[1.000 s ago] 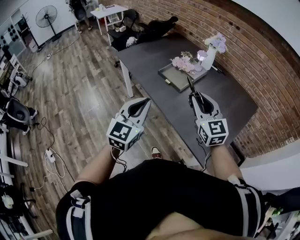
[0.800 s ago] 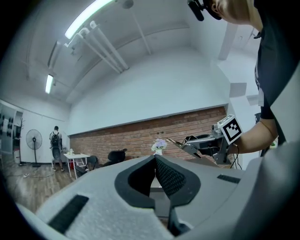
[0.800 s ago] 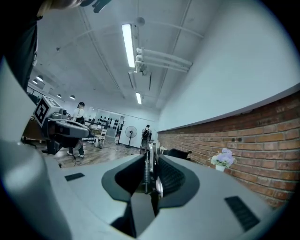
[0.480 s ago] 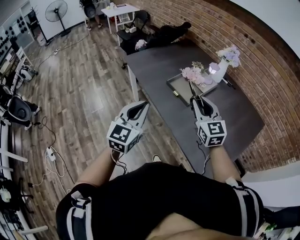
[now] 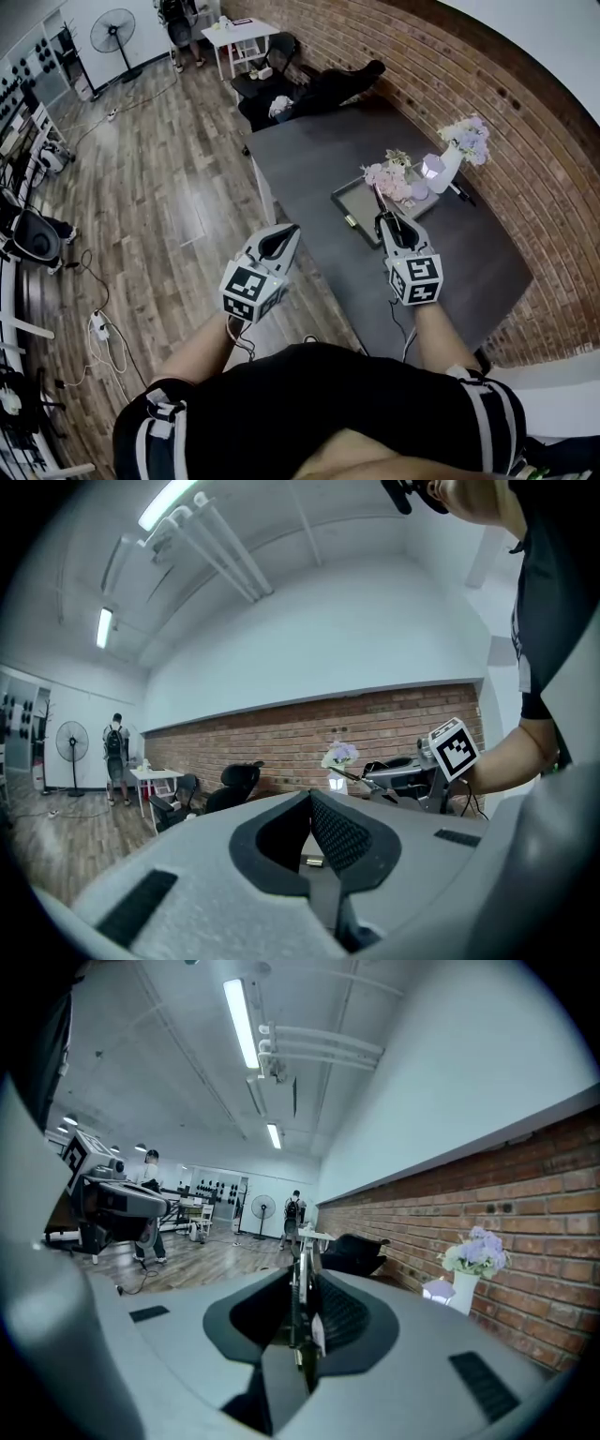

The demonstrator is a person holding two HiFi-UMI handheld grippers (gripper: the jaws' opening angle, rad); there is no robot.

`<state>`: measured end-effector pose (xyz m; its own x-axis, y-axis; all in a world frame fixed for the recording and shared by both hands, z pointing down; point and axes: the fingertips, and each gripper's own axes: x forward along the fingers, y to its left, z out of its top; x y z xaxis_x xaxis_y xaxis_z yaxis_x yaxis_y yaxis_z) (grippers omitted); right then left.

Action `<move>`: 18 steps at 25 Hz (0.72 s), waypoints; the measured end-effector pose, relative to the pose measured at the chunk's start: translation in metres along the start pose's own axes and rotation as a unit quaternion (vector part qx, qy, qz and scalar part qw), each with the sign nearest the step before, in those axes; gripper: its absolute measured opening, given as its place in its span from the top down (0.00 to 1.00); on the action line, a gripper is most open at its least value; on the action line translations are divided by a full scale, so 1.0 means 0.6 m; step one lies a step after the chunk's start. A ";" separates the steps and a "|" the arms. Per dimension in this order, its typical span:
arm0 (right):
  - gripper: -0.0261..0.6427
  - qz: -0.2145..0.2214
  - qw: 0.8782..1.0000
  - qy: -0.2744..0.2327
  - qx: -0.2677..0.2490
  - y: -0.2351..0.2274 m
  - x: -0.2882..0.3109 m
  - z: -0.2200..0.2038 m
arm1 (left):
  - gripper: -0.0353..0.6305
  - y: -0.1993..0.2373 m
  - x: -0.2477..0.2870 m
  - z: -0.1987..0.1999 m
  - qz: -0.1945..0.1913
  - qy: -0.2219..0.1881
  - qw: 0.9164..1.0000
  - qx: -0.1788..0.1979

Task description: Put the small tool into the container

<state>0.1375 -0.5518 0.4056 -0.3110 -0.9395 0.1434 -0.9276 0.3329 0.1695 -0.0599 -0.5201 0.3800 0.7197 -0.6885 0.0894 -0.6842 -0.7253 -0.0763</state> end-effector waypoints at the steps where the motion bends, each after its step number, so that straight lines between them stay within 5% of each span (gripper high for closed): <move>1: 0.83 0.000 1.000 0.004 0.001 -0.007 0.013 -0.007 | 0.93 0.005 0.011 -0.005 0.000 0.003 1.000 -0.004; 18: 0.83 0.010 0.998 0.060 0.021 -0.089 0.142 -0.124 | 0.93 0.056 0.145 -0.085 0.003 0.058 0.997 -0.040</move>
<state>0.1756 -0.6439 0.4811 -0.3055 -0.9151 0.2633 -0.9299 0.3462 0.1241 -0.0262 -0.6044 0.4360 0.7006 -0.6835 0.2048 -0.6986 -0.7155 0.0018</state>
